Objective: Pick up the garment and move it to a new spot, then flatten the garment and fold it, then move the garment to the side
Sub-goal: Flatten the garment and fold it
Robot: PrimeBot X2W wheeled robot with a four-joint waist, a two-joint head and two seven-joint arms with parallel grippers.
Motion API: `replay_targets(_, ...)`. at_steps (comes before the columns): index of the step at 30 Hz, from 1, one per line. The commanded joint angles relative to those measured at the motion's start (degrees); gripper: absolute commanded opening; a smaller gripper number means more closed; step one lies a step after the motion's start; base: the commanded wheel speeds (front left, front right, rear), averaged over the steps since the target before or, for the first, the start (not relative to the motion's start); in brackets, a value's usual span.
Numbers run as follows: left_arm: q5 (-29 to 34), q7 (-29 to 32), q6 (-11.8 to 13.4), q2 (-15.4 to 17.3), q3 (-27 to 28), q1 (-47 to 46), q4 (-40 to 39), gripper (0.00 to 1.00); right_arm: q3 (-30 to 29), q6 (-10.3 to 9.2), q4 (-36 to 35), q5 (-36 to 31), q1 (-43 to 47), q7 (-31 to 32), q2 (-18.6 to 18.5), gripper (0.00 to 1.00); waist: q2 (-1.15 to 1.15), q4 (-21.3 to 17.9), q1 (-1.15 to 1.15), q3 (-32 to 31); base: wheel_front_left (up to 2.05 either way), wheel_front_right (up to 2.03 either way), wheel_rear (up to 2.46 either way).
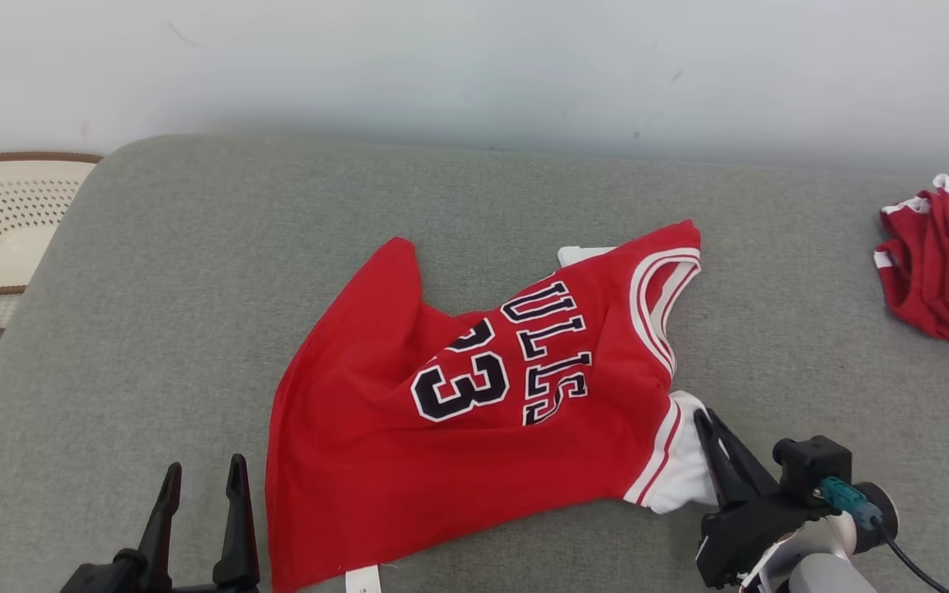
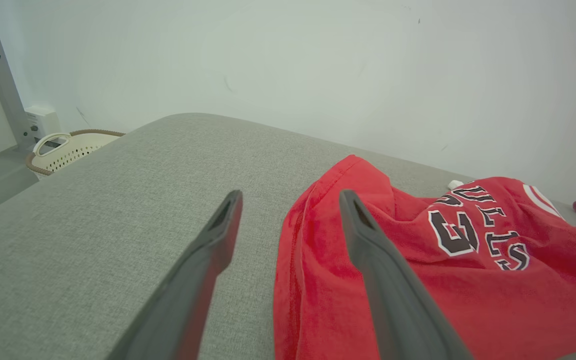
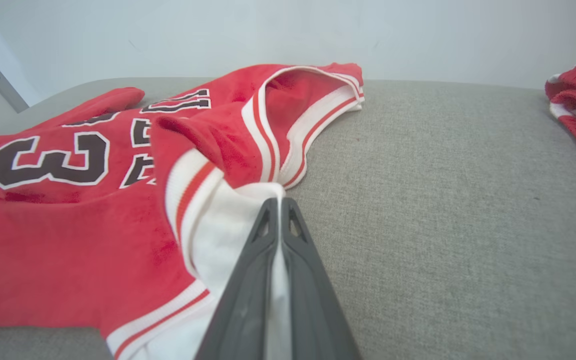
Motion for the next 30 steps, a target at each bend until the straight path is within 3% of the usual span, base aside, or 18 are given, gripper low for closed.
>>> replay_targets(1, -0.2, -0.2, 0.0, 0.0, 0.1, 0.8, -0.2, 1.00, -0.4, -0.01, -0.9, -0.6, 0.8, -0.4, 0.0, 0.00, 0.00, -0.6, 0.00, -0.2, 0.00, 0.00, 0.00)
replay_targets(8, -0.3, -0.2, 0.1, 0.0, 0.0, 0.8, -0.1, 1.00, -4.8, -0.01, -11.0, -5.6, 8.6, 0.3, 1.4, 0.00, 0.00, -3.0, 0.00, -0.4, 0.00, 0.00, 0.00)
replay_targets(14, -0.5, -0.2, 0.0, 0.0, -0.2, 1.0, 0.2, 1.00, -4.0, -0.01, -22.1, -4.1, 18.3, 8.9, 3.9, 0.00, 0.00, -5.3, 0.00, -1.0, 0.00, 0.00, 0.00)
replay_targets(20, -0.6, -0.2, 0.4, 0.0, -0.5, 1.4, 0.2, 1.00, -5.6, -0.01, -27.6, -3.5, 23.3, 16.7, 4.3, 0.00, 0.00, -6.1, 0.00, -1.5, 0.00, 0.00, 0.00)
replay_targets(22, -0.5, -0.2, 0.5, 0.0, -0.6, 1.6, 0.1, 1.00, -6.8, -0.01, -29.5, -4.1, 23.7, 18.4, 4.1, 0.75, 0.00, -6.3, 0.00, -1.7, 0.00, 0.00, 0.00)
replay_targets(23, -0.5, -0.2, 0.4, 0.1, -0.5, 1.7, 0.1, 1.00, -7.8, -0.01, -30.8, -4.5, 24.1, 18.4, 3.8, 1.00, 0.00, -6.4, 0.00, -1.7, 0.00, 0.00, 0.00)
replay_targets(30, -0.5, -0.2, 0.4, 0.0, -0.6, 2.0, 0.2, 1.00, -11.2, -0.01, -33.9, -4.7, 24.3, 16.3, 3.3, 1.00, 0.00, -6.3, 0.00, -2.3, 0.00, 0.00, 0.00)
